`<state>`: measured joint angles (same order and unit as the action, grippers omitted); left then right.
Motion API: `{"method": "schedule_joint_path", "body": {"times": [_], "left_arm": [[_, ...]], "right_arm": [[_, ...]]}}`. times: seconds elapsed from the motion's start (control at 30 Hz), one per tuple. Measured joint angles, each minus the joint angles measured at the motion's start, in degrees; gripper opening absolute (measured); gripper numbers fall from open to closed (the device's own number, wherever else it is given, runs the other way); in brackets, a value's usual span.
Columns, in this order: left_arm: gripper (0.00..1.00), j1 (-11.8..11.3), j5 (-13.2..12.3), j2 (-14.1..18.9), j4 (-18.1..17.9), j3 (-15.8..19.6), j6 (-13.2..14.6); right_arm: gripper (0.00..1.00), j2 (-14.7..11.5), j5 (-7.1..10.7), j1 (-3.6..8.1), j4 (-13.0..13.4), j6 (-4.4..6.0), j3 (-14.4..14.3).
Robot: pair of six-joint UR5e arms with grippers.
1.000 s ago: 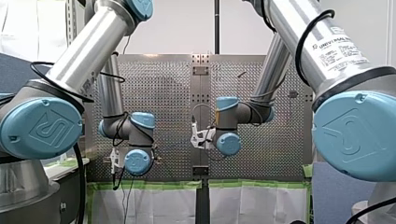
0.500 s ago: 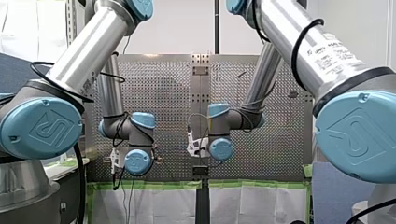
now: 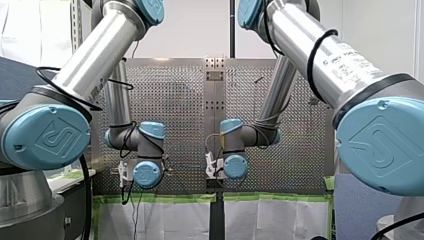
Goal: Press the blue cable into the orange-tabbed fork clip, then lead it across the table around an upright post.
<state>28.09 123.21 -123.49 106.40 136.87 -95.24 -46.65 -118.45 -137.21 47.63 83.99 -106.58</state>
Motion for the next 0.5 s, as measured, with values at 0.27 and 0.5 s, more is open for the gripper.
{"method": "schedule_joint_path", "body": {"times": [0.27, 0.5], "left_arm": [[0.00, -3.9, -3.6, 0.2, -3.9, -0.1, -3.9], [0.00, -7.3, -6.9, 0.2, -6.8, 0.0, -6.1]], "right_arm": [[0.00, 1.5, 1.30, 0.31, 0.4, 2.67, 3.7], [0.00, 3.0, 4.64, 1.01, 3.1, 5.29, 6.7]]}}
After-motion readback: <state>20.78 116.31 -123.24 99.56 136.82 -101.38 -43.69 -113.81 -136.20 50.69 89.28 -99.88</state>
